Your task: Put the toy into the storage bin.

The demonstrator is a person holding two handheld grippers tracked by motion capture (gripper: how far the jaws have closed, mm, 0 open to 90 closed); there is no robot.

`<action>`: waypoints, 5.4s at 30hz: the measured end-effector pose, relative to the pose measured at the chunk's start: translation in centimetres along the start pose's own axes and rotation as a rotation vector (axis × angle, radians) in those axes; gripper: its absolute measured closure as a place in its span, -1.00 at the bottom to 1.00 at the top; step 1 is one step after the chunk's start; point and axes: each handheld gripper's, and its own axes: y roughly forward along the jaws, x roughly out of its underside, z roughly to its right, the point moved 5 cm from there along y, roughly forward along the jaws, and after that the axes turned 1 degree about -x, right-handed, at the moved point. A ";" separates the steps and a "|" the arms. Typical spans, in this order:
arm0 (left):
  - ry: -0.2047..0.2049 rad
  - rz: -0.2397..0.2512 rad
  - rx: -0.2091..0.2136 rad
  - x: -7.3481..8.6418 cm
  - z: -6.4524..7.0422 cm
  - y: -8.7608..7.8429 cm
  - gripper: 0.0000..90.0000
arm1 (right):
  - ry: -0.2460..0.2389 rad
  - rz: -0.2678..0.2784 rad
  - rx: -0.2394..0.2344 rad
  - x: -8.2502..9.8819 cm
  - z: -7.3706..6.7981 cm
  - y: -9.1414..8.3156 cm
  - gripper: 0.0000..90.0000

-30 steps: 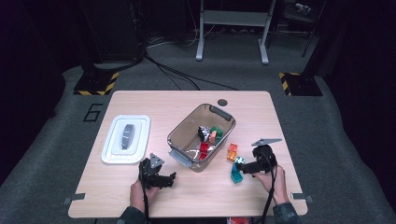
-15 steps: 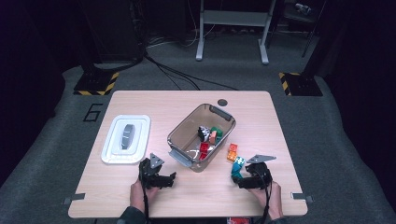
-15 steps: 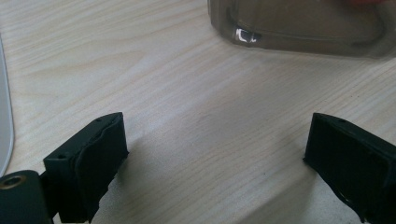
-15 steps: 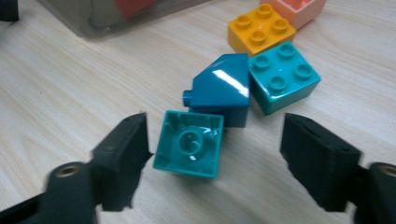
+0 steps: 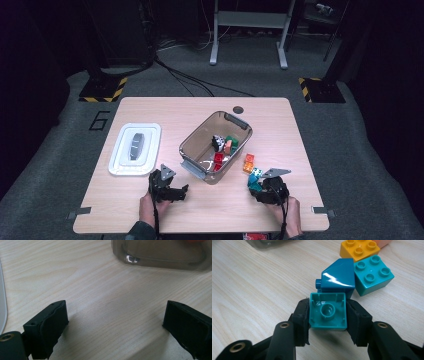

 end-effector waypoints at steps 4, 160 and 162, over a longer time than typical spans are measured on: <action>0.000 0.000 0.001 0.0 0.0 0.0 -0.88 | 0.000 0.005 0.005 0.0 0.0 -0.2 0.30; -0.012 0.003 0.001 0.0 0.1 0.0 -0.88 | 0.004 0.044 -0.081 -8.5 2.6 -2.8 -1.00; -0.012 0.003 0.001 0.0 0.1 0.0 -0.88 | 0.003 0.032 -0.072 -7.7 2.5 -2.4 -1.00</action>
